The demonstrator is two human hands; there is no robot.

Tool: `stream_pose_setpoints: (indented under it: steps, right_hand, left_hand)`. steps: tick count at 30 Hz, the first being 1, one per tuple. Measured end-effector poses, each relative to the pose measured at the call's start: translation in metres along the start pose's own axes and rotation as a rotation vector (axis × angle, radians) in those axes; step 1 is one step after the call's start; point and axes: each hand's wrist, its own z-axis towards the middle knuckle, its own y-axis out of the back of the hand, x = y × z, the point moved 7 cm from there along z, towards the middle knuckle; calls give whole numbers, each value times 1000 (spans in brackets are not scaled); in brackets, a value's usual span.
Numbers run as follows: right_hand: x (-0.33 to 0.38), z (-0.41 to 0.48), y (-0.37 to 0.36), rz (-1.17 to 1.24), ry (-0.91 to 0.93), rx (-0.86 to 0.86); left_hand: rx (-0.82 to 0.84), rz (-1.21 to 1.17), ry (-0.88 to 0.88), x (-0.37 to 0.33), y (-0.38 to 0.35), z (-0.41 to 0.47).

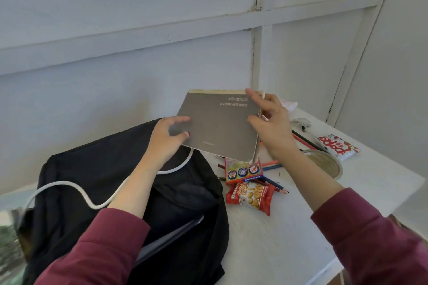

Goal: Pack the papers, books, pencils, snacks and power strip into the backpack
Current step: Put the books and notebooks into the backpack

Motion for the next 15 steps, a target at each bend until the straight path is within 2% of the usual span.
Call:
stream_pose_setpoints:
  steps: [5, 10, 13, 15]
  right_hand:
    - [20, -20, 6, 311, -117, -46]
    - [24, -43, 8, 679, -299, -8]
    - [24, -57, 9, 734, -341, -12]
    - [25, -66, 9, 739, -340, -6]
  left_hand:
    - [103, -326, 9, -15, 12, -12]
    - [232, -537, 12, -31, 25, -32]
    - [279, -594, 47, -38, 29, -45]
    - [242, -639, 68, -43, 34, -52]
